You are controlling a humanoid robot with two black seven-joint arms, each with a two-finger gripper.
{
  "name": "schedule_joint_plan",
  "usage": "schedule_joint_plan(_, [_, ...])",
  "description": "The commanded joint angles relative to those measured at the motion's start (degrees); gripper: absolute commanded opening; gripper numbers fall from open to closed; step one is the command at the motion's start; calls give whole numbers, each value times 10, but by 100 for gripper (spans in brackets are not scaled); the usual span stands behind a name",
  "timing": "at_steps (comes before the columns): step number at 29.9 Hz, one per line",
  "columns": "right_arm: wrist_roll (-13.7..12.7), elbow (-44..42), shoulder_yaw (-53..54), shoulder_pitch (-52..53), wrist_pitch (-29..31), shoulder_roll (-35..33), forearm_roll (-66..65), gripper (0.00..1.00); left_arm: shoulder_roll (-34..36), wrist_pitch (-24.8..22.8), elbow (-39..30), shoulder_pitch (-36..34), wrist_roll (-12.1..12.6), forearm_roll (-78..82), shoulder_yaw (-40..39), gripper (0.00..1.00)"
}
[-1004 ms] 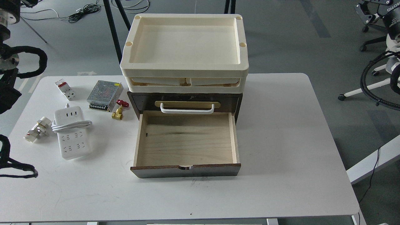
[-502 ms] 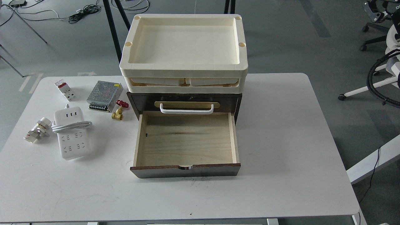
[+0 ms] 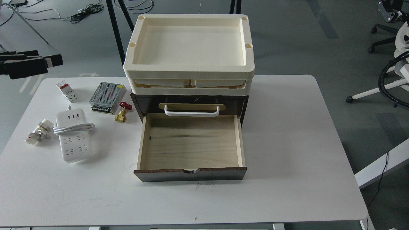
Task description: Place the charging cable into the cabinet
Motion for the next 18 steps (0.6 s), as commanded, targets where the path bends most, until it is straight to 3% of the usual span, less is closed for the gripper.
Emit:
schedule_joint_plan(1, [0,1,0,-10,-1,2,0,99,-52,159,39,11,0,47,69,99])
schedule_joint_plan(3, [0,3,1,-15,-1,2,0,99,-117,209,77,32,0,53,92,99])
schedule_joint_plan(11, [0,1,3,-25,-1,-12,0,99,-270,211,261,60,0,129,165,99])
schedule_joint_plan(18, [0,2,4,-36,-1,-16,0,99,-340,211,381,62,0,147,204,99])
